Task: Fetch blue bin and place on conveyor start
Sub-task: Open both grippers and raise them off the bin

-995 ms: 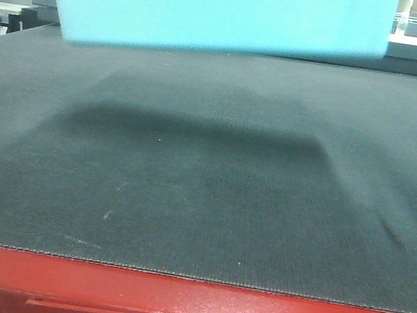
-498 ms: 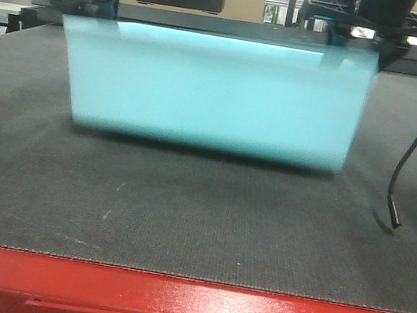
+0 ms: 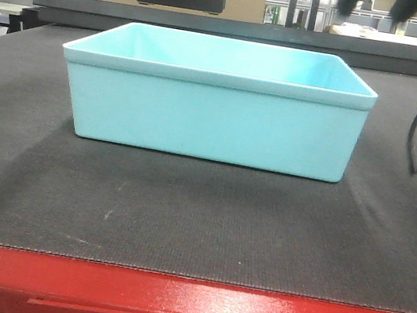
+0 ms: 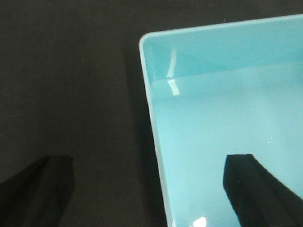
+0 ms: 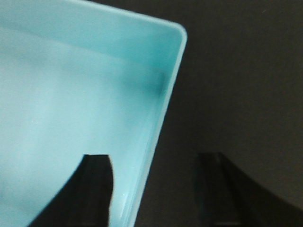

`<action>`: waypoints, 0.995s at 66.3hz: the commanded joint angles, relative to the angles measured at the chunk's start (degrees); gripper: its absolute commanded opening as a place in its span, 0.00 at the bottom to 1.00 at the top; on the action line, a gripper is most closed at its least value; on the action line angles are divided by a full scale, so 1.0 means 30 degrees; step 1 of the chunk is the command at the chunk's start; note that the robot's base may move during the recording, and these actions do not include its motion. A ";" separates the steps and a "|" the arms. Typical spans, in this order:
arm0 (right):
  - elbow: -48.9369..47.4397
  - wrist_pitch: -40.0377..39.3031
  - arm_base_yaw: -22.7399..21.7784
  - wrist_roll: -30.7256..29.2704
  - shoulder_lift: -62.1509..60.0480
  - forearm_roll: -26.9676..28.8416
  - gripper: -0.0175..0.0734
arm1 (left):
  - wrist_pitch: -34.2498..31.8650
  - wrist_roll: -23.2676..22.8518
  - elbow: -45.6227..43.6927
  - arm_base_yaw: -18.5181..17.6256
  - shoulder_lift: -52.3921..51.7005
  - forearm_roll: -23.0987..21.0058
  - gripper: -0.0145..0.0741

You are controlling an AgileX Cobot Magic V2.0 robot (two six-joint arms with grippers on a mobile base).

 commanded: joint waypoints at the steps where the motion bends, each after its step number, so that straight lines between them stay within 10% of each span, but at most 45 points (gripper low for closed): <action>1: -0.0103 0.0249 -0.0562 0.0049 -0.1442 -0.0676 0.32 | 0.0912 0.0067 -0.0164 0.0573 -0.1469 0.0194 0.71; 11: 0.0935 0.0146 -0.1846 0.0049 -0.3300 -0.0676 0.04 | 0.1494 0.0067 0.1075 0.2148 -0.3204 -0.0485 0.37; 19: 0.3603 -0.0884 -0.2641 0.0049 -0.5008 -0.0676 0.02 | 0.0753 0.0067 0.3383 0.2940 -0.4879 -0.0623 0.03; 66: 2.5915 -1.6541 -0.2852 0.0049 -1.9639 -0.1395 0.02 | -1.4432 0.0067 2.4292 0.3094 -1.9588 -0.0540 0.04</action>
